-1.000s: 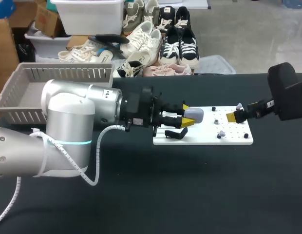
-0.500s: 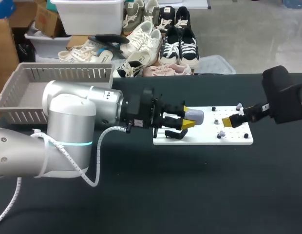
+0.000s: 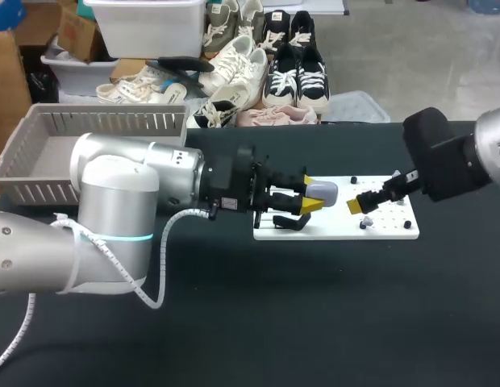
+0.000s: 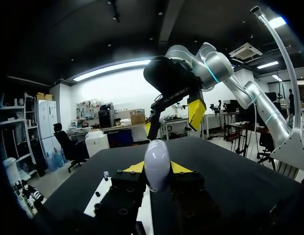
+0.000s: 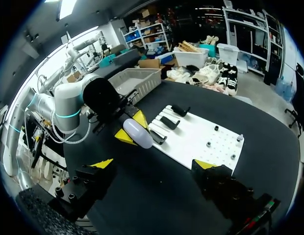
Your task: Pick up each earbud case from the left stands, insert the matching earbuds, close the lid, and place the case in the box.
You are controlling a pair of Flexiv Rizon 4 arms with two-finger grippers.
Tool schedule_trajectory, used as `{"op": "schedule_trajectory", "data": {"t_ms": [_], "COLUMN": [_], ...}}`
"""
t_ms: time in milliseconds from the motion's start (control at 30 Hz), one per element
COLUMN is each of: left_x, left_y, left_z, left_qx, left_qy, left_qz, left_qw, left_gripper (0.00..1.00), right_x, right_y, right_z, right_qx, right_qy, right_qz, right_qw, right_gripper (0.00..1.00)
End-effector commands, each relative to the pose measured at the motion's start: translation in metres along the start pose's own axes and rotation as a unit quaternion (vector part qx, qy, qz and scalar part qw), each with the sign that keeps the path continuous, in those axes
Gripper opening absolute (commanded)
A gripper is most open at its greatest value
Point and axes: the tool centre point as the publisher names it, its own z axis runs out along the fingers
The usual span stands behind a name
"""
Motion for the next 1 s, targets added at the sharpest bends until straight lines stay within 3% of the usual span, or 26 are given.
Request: {"op": "schedule_trajectory", "data": {"t_ms": [33,1000], "left_x": [0.001,0.001], "left_y": [0.002,0.002], "left_z": [0.000,0.000], "left_qx": [0.002,0.002], "left_qy": [0.000,0.000], "left_qz": [0.000,0.000], "left_qw": [1.000,1.000], "left_gripper": [0.00,0.00], "right_x": [-0.006,-0.016], "right_y": [0.006,0.005], "right_z": [0.005,0.038], "right_qx": [0.018,0.018], "right_qy": [0.008,0.042], "right_qz": [0.001,0.012], "right_qw": [1.000,0.999], "right_gripper": [1.00,1.00]}}
